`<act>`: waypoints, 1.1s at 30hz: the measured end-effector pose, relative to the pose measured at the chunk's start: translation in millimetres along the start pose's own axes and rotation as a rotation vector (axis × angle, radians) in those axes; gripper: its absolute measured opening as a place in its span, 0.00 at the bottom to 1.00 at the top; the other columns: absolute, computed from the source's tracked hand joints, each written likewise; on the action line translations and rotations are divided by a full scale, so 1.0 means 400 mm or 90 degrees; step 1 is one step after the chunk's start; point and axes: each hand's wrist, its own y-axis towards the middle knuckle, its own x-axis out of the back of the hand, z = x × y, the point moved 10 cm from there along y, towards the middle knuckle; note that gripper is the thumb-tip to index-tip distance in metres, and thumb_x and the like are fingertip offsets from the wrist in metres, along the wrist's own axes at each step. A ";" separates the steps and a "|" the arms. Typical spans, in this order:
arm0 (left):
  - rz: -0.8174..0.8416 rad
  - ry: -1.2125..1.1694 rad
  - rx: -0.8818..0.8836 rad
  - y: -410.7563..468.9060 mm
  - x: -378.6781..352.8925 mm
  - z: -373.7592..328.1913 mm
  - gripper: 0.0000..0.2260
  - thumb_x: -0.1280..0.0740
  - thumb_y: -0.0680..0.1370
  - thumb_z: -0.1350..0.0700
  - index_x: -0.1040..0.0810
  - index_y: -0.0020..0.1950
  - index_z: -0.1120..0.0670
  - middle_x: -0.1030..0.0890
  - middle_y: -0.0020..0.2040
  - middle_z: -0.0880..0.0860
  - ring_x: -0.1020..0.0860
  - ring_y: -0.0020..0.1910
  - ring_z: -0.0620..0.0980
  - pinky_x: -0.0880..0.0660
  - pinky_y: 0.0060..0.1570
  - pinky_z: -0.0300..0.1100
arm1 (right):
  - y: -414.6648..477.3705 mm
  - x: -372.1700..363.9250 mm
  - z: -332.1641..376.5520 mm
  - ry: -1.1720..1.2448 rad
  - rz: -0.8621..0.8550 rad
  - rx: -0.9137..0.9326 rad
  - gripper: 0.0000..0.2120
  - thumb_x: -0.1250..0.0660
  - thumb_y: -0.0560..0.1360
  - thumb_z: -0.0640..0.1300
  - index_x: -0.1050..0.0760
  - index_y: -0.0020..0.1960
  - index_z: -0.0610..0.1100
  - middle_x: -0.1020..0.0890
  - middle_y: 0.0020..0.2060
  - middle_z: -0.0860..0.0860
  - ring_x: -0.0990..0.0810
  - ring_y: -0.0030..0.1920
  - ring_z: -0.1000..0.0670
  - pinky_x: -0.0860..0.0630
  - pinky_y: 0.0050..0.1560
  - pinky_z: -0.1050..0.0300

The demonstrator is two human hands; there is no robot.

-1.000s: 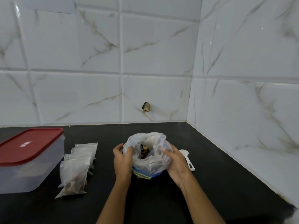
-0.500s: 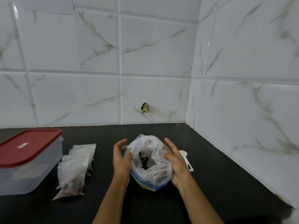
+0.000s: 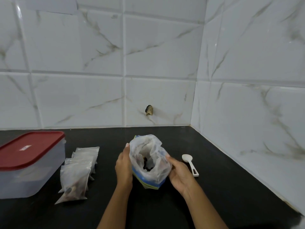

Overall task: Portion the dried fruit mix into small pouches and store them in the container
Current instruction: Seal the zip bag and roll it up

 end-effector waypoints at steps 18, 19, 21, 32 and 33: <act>-0.161 0.110 -0.186 -0.035 0.065 -0.084 0.10 0.39 0.77 0.59 0.28 0.58 0.54 0.23 0.51 0.53 0.26 0.46 0.51 0.31 0.44 0.45 | -0.008 -0.010 0.071 0.026 -0.020 0.159 0.19 0.31 0.69 0.37 0.30 0.59 0.40 0.21 0.57 0.40 0.20 0.55 0.45 0.23 0.58 0.50; -0.127 0.061 -0.165 -0.029 0.052 -0.074 0.10 0.39 0.78 0.57 0.29 0.59 0.53 0.23 0.52 0.53 0.25 0.47 0.51 0.27 0.43 0.47 | -0.010 -0.022 0.068 0.081 0.015 0.133 0.17 0.31 0.68 0.38 0.27 0.56 0.35 0.20 0.55 0.38 0.19 0.54 0.44 0.22 0.56 0.50; -0.067 -0.007 -0.132 -0.019 0.027 -0.056 0.09 0.40 0.79 0.54 0.29 0.60 0.51 0.24 0.53 0.52 0.23 0.47 0.51 0.21 0.41 0.51 | -0.022 -0.042 0.069 0.078 0.054 0.122 0.13 0.34 0.70 0.36 0.23 0.54 0.34 0.17 0.51 0.40 0.17 0.49 0.46 0.19 0.51 0.54; 0.059 0.000 -0.231 -0.031 -0.035 -0.065 0.32 0.40 0.68 0.58 0.38 0.71 0.38 0.33 0.71 0.50 0.29 0.66 0.54 0.26 0.60 0.57 | -0.033 -0.016 0.071 -0.179 -0.059 0.209 0.17 0.37 0.76 0.34 0.28 0.62 0.48 0.20 0.47 0.45 0.23 0.37 0.50 0.32 0.23 0.64; 0.038 0.043 -0.265 -0.037 -0.029 -0.074 0.31 0.38 0.71 0.61 0.39 0.72 0.41 0.35 0.72 0.51 0.30 0.68 0.54 0.27 0.62 0.55 | -0.036 -0.017 0.074 -0.202 -0.073 0.219 0.17 0.38 0.76 0.33 0.26 0.61 0.49 0.19 0.48 0.48 0.23 0.38 0.51 0.31 0.23 0.65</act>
